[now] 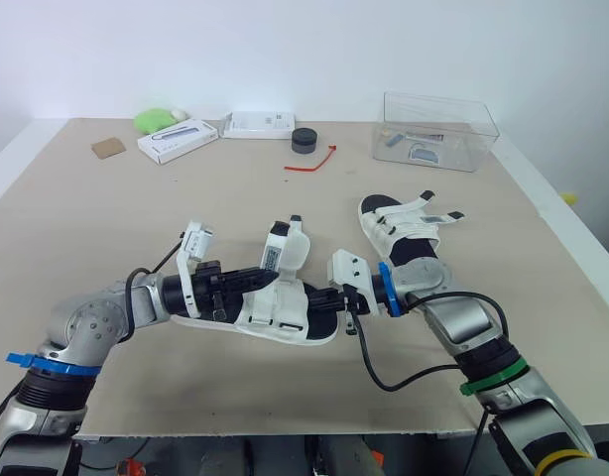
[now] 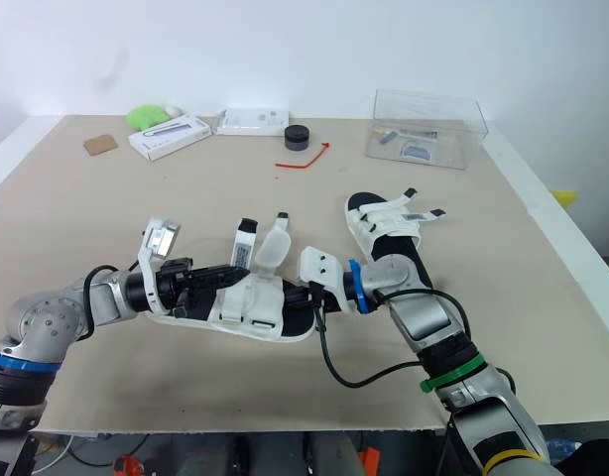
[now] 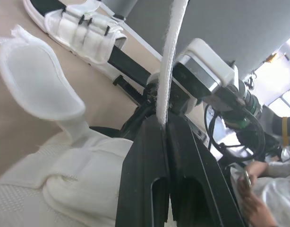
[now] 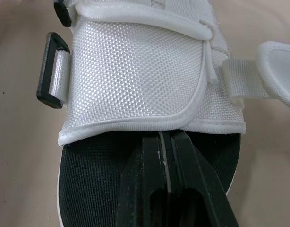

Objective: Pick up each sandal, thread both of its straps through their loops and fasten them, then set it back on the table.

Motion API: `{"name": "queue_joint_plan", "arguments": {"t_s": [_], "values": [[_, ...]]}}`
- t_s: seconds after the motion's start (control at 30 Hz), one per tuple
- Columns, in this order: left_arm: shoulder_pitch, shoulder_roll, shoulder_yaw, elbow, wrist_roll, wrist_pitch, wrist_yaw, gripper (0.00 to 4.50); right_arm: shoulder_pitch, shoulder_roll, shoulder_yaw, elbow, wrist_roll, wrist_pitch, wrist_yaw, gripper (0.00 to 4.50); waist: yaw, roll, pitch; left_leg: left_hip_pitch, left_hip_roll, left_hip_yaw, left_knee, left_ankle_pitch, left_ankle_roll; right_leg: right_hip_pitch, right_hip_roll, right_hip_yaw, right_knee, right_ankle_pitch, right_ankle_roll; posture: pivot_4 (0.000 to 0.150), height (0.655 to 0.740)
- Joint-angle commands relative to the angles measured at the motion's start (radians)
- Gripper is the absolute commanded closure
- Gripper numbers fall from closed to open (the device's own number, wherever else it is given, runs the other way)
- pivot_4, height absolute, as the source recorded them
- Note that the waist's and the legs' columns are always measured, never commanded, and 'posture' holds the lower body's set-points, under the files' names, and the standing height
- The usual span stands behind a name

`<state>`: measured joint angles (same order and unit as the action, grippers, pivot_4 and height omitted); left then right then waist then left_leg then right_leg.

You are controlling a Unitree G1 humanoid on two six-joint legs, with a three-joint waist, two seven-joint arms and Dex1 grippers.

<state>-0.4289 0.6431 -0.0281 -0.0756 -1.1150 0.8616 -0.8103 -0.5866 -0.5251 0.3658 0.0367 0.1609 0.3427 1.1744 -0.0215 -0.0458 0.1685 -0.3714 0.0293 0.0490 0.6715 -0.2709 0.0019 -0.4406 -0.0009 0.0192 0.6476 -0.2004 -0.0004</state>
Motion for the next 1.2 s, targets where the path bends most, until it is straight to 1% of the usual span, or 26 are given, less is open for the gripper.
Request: {"name": "queue_joint_plan", "arguments": {"t_s": [0.03,0.2,0.37,0.7,0.93,1.0,1.03,1.07,1.1,1.17,1.2], "values": [[-0.048,-0.031,0.062,0.055,0.012,0.024,0.019,4.42,0.022,-0.021,0.005,-0.009,-0.021,0.016,-0.002,4.50,0.000,0.000,0.000,0.000,0.000,0.000,0.000,0.000,0.000,0.000,0.000,0.000,0.000,0.000,0.000,0.150,0.7400],[-0.051,-0.053,0.092,0.071,0.028,0.057,0.026,4.42,0.029,-0.024,0.002,-0.020,-0.019,0.023,-0.006,4.50,0.000,0.000,0.000,-0.001,0.000,0.000,0.000,0.000,0.000,0.000,-0.001,0.000,0.000,0.000,0.000,0.150,0.7400],[-0.036,-0.043,0.068,0.065,0.079,0.074,0.000,4.42,0.025,-0.021,0.001,-0.015,-0.023,0.021,-0.008,4.50,0.000,0.000,0.000,-0.001,-0.001,-0.001,0.000,0.000,0.000,0.000,-0.002,0.000,0.000,0.000,0.001,0.150,0.7400],[-0.012,-0.049,0.046,0.070,0.174,0.111,0.010,4.42,0.019,-0.016,0.002,-0.008,-0.025,0.015,-0.010,4.50,0.000,0.000,0.000,-0.001,-0.001,-0.001,0.000,0.000,0.000,0.000,-0.002,0.000,0.000,0.000,0.001,0.150,0.7400],[-0.032,-0.066,0.083,0.122,0.202,0.117,0.013,4.42,0.013,-0.017,0.002,0.000,-0.031,0.003,-0.006,4.50,0.000,0.000,0.000,-0.001,-0.001,-0.001,0.001,0.000,-0.001,0.001,-0.002,0.000,0.000,0.001,0.001,0.150,0.7400],[-0.046,-0.064,0.099,0.140,0.205,0.114,0.014,3.90,0.014,-0.017,0.002,0.001,-0.032,0.000,-0.004,4.50,0.000,0.000,0.000,-0.001,-0.001,-0.001,0.001,0.001,-0.001,0.001,-0.002,0.000,0.000,0.001,0.001,0.150,0.7400],[-0.058,-0.056,0.108,0.153,0.207,0.114,0.011,3.72,0.017,-0.017,0.003,-0.003,-0.032,0.001,-0.004,4.50,0.000,0.000,0.000,0.000,-0.001,-0.001,0.001,0.001,-0.001,0.001,-0.002,0.000,0.000,0.001,0.001,0.150,0.7400],[-0.068,-0.046,0.113,0.164,0.214,0.110,0.001,3.37,0.019,-0.017,0.005,-0.007,-0.032,0.001,-0.004,4.50,0.000,0.000,0.000,-0.001,-0.001,-0.002,0.001,0.001,-0.001,0.001,-0.002,0.000,0.000,0.001,0.001,0.150,0.7400],[-0.075,-0.040,0.116,0.171,0.222,0.108,-0.008,2.96,0.021,-0.017,0.006,-0.009,-0.033,0.000,-0.003,4.50,0.000,0.000,0.000,-0.001,-0.001,-0.002,0.001,0.001,-0.001,0.001,-0.002,0.000,0.000,0.001,0.001,0.150,0.7400],[-0.089,-0.031,0.116,0.185,0.247,0.094,-0.020,1.75,0.023,-0.019,0.005,-0.008,-0.033,-0.001,-0.002,4.50,0.000,0.000,0.000,-0.001,-0.001,-0.002,0.001,0.001,-0.001,0.000,-0.002,0.000,0.000,0.001,0.001,0.150,0.7400],[-0.100,-0.022,0.115,0.198,0.260,0.089,-0.030,1.36,0.024,-0.020,0.006,-0.007,-0.034,-0.003,-0.001,4.50,0.000,0.000,0.000,-0.001,-0.001,-0.002,0.001,0.001,-0.001,0.000,-0.002,0.000,0.000,0.001,0.001,0.150,0.7400]]}}
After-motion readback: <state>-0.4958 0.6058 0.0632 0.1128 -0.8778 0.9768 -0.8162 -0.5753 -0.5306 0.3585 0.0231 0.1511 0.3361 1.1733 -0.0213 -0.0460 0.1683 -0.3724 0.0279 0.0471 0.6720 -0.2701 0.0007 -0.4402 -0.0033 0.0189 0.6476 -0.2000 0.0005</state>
